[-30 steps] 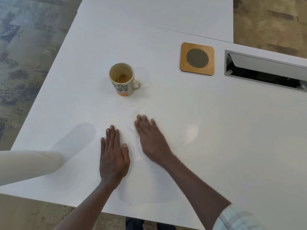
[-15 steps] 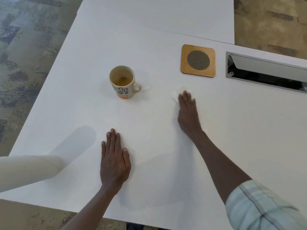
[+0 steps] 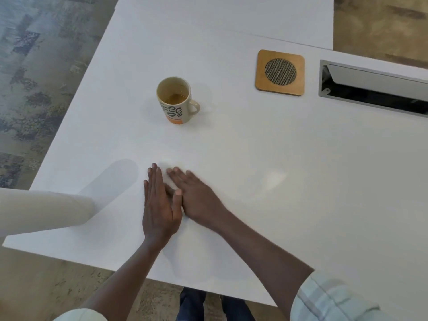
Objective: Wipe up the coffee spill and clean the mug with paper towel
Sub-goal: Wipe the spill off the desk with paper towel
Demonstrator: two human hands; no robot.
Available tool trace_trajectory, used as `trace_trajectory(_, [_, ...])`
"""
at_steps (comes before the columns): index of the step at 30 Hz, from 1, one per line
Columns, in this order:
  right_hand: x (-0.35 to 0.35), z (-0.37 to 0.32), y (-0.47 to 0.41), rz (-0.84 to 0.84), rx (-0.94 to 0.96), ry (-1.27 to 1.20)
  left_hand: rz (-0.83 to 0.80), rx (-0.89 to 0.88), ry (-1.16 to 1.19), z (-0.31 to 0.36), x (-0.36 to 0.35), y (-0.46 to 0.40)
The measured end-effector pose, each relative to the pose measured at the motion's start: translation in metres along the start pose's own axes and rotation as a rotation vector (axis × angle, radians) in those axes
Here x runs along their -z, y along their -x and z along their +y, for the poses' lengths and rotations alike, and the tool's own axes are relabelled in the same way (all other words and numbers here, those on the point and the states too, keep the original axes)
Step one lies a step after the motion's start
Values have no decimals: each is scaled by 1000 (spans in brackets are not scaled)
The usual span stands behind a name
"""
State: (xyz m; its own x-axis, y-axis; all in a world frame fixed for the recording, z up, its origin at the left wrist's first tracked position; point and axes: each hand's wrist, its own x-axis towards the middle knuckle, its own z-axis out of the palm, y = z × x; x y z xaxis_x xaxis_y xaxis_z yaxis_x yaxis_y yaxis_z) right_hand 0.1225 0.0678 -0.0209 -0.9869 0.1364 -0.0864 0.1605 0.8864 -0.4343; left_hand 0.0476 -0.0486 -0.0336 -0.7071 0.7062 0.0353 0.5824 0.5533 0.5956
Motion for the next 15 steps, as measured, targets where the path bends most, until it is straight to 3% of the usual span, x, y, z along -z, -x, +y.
trace_trajectory(5, [-8, -5, 81, 16, 18, 33, 14, -8, 4, -3, 0, 2])
trace_trajectory(7, [2, 18, 116, 86, -110, 82, 8, -5, -30, -4, -2, 2])
trace_trajectory(12, [55, 122, 155, 214, -644, 111, 2, 18, -83, -5, -5, 1])
trace_trajectory(15, [67, 149, 114, 246, -695, 52, 4, 25, -93, -5, -6, 0])
